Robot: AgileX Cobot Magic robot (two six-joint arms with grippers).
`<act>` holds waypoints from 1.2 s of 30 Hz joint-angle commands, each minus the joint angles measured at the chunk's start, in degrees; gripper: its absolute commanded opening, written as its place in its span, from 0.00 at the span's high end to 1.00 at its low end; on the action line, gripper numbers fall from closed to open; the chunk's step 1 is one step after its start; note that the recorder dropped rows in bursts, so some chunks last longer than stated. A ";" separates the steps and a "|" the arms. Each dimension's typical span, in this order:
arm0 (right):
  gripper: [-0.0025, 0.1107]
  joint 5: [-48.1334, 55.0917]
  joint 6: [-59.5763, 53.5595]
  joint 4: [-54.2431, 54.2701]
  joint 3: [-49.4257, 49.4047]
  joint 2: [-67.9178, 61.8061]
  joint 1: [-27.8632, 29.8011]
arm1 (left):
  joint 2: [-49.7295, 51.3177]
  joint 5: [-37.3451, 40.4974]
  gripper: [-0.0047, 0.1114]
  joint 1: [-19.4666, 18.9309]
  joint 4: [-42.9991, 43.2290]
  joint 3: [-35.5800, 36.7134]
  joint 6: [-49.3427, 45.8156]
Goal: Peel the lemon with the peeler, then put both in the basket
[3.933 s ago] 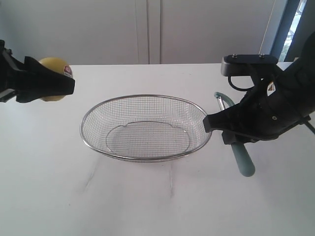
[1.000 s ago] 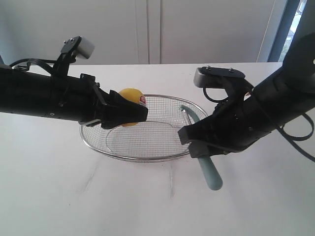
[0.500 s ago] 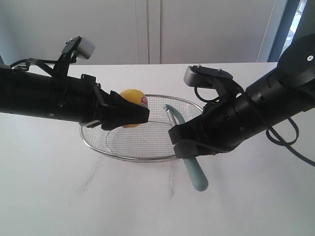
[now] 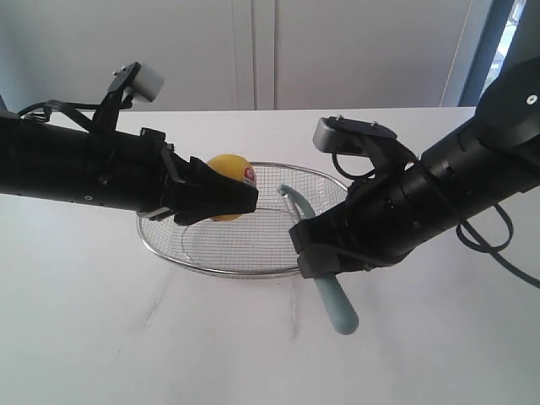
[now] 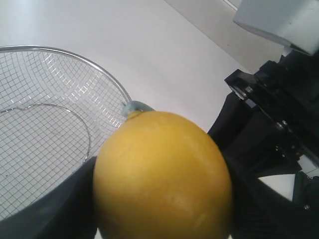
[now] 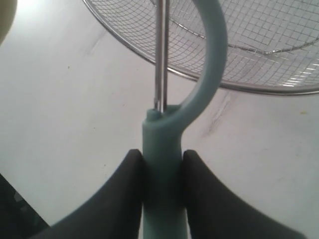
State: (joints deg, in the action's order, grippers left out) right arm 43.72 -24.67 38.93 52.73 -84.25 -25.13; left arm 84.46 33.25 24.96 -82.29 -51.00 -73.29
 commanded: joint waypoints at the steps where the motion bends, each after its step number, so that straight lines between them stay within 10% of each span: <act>1: 0.98 0.05 -1.06 0.64 -0.18 0.00 -0.16 | -0.30 1.35 0.96 0.35 -1.55 0.32 -0.39; 36: 0.98 0.33 -3.97 5.18 -0.18 0.00 -0.16 | -0.41 1.36 0.96 0.35 -2.87 0.32 -0.39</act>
State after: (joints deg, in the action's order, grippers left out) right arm 43.85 -28.03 43.60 52.73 -84.25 -25.13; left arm 84.46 33.49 24.96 -83.09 -51.00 -73.33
